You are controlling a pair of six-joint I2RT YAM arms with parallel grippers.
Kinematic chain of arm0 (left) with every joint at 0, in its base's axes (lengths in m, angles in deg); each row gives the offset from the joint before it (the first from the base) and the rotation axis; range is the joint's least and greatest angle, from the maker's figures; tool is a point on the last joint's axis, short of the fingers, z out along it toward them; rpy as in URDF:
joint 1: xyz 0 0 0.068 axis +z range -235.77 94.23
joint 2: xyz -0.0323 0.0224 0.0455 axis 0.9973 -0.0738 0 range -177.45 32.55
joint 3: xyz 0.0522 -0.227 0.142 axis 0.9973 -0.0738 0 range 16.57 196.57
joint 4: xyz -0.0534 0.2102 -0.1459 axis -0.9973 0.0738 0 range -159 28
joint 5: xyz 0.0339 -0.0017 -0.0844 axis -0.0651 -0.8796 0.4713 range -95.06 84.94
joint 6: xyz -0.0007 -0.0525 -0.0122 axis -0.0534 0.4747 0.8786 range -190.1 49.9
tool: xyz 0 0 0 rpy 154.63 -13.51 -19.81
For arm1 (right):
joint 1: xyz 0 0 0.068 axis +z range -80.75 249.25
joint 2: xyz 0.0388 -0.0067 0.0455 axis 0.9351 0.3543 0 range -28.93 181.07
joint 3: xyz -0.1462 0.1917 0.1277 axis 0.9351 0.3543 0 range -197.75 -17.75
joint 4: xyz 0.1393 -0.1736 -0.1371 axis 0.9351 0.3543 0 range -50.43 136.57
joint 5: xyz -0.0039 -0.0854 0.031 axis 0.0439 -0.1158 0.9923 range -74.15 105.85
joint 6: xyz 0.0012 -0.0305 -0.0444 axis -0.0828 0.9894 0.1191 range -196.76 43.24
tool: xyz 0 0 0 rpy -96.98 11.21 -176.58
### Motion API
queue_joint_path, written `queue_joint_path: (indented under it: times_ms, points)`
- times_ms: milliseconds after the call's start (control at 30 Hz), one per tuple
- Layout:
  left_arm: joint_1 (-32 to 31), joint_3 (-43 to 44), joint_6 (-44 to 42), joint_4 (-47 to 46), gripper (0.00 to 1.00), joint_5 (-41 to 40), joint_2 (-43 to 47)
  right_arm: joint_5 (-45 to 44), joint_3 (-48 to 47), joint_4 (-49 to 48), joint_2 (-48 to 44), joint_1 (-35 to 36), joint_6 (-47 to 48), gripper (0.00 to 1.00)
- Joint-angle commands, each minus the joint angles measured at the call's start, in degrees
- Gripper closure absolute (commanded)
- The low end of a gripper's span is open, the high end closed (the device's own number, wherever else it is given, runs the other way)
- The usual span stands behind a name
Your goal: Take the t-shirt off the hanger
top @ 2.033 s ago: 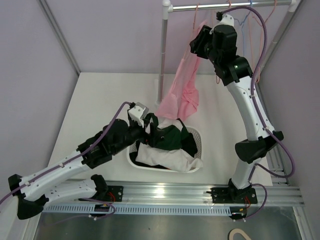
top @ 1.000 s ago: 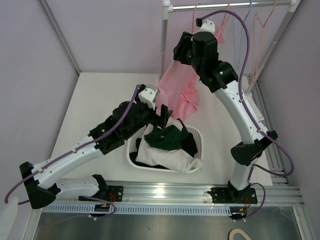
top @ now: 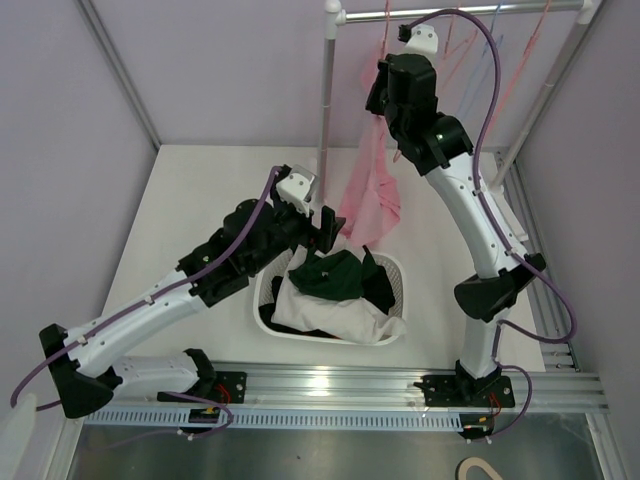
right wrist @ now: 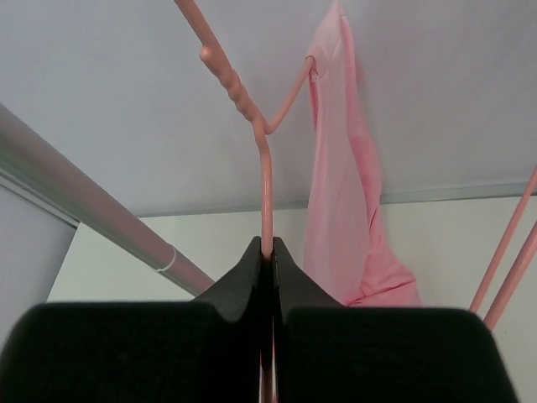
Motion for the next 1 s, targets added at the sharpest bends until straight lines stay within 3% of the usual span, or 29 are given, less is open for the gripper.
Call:
queue_joint_path:
  times_ms: [0,133,300,500,733,967]
  points:
    - [0.6,2.2,0.3,-2.2,0.1,1.3,-0.3,-1.4,-1.8,-5.6,-5.6,1.3,3.9,1.0]
    - [0.6,2.3,0.5,-2.2,0.1,2.3,-0.4,-1.8,-1.2,-4.9,-8.7,2.7,4.6,1.0]
    - [-0.2,2.3,1.8,-1.4,0.13,4.5,0.3,-3.3,7.7,-7.3,-17.8,4.9,3.6,1.0]
    - [-10.4,-3.1,0.5,-8.7,0.1,0.2,6.2,-10.4,16.2,-9.6,-23.7,10.7,2.9,1.0]
    - [-22.4,-12.7,-7.5,-23.9,0.06,0.8,8.8,-13.6,14.9,-10.4,-22.7,13.6,3.3,1.0]
    - [-22.9,-13.5,-7.3,-25.5,0.03,-0.4,6.2,-13.8,12.6,-8.5,-21.8,14.3,3.0,1.0]
